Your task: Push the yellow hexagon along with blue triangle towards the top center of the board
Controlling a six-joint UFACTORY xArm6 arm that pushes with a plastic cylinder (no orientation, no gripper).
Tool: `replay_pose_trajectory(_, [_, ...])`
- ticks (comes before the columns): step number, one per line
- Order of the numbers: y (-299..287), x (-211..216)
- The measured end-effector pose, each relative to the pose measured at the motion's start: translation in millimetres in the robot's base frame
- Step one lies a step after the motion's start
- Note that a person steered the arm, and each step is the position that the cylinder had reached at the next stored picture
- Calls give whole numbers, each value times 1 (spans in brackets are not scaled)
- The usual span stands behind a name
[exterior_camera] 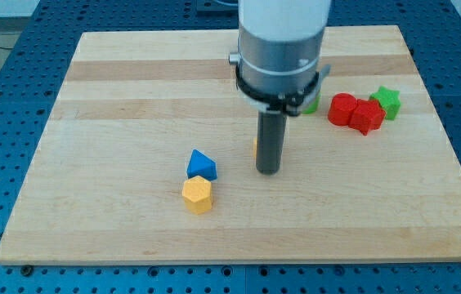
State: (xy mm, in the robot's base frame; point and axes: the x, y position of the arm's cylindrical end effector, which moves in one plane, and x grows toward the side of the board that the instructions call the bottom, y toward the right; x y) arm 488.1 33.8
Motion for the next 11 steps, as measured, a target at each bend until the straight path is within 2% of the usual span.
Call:
replay_pose_trajectory(4, [-4, -180])
replay_pose_trajectory(5, [-4, -165])
replay_pose_trajectory(7, [-6, 73])
replay_pose_trajectory(9, [-89, 114])
replay_pose_trajectory(10, [-94, 100])
replay_pose_trajectory(11, [-94, 62])
